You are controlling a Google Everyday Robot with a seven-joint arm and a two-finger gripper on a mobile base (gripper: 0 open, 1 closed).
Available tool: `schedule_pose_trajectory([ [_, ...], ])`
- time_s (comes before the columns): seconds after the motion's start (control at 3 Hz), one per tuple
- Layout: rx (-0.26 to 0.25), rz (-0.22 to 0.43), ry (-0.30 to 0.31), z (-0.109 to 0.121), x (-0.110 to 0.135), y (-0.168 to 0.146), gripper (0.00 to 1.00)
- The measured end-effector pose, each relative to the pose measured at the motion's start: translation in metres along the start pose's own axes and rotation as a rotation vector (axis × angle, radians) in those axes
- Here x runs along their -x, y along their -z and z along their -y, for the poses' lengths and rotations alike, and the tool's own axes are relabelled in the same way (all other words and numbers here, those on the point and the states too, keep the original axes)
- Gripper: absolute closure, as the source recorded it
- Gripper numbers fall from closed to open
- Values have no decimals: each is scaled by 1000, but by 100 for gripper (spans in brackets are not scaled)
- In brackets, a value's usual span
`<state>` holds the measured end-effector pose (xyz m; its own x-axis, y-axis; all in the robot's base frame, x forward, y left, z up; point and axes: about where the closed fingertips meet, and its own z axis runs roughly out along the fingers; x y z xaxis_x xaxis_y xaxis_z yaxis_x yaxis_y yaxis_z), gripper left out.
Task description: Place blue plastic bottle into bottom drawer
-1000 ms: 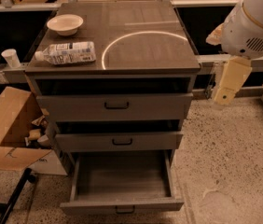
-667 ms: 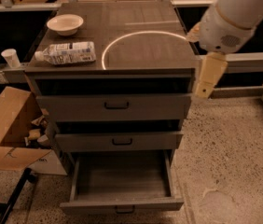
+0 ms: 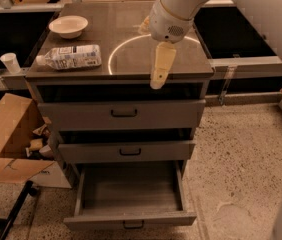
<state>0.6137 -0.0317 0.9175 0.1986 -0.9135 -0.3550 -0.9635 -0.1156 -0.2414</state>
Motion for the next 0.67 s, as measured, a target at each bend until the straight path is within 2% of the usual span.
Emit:
schedule_pose_trajectory([
  [0.33,9,76,23,29,32,-38,0],
  [0.67,9,76,23,30,32,-38,0],
])
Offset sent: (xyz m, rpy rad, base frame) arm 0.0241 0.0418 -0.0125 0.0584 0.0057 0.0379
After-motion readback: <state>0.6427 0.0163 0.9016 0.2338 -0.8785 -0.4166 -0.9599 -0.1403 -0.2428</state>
